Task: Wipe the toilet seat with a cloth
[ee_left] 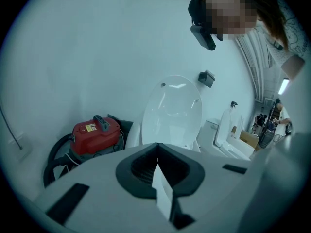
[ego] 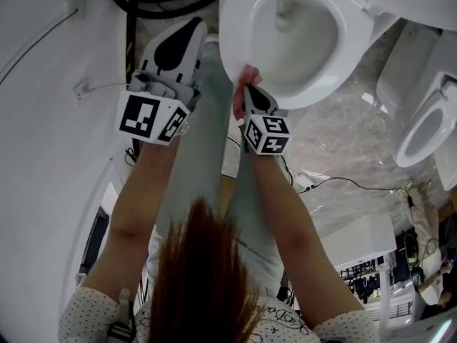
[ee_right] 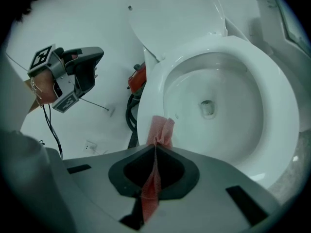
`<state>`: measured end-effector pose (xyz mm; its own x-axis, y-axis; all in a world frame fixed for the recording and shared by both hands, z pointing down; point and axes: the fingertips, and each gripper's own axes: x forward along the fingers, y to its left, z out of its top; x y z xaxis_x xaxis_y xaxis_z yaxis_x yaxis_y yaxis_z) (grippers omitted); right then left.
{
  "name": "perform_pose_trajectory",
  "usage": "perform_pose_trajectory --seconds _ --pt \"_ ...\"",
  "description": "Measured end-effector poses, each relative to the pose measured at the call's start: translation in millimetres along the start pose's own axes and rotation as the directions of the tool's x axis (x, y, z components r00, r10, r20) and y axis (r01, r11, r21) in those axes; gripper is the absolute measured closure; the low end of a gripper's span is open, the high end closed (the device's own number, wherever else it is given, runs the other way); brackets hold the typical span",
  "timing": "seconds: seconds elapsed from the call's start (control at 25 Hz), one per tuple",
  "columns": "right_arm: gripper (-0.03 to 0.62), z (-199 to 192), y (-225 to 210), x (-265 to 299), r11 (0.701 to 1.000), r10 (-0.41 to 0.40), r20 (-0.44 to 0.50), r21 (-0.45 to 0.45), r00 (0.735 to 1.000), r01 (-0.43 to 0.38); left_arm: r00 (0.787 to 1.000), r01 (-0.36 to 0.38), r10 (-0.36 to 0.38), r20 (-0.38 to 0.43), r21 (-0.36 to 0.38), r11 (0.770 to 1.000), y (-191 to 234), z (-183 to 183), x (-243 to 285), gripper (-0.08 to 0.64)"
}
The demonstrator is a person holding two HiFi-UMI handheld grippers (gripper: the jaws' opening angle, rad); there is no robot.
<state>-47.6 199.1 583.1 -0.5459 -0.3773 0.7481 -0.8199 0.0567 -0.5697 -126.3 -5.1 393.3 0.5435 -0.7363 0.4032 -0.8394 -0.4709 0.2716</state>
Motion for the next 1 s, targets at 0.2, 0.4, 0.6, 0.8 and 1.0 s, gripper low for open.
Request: perform_pose_trajectory --seconds 0.2,0.4,0.6,0.8,1.0 --pt "0.571 15 10 14 0.999 0.022 0.013 -0.029 1.000 -0.022 1.000 0.003 -0.003 -0.012 0.002 1.000 9 0 1 0.556" --pt "0.572 22 14 18 0.999 0.024 0.023 -0.048 0.999 -0.023 1.000 0.006 -0.006 -0.015 0.002 1.000 16 2 3 0.557" --pt "0.571 27 18 23 0.991 0.033 0.013 -0.133 0.999 -0.031 1.000 0.015 -0.015 -0.010 0.003 1.000 20 5 4 0.557" --pt "0.572 27 25 27 0.928 0.082 -0.098 -0.355 0.992 -0.112 1.000 0.022 -0.022 -0.016 0.000 1.000 23 5 4 0.557" --pt "0.571 27 30 28 0.827 0.106 -0.217 -0.523 0.970 -0.207 1.000 0.017 -0.017 -0.020 -0.008 1.000 26 4 4 0.555"
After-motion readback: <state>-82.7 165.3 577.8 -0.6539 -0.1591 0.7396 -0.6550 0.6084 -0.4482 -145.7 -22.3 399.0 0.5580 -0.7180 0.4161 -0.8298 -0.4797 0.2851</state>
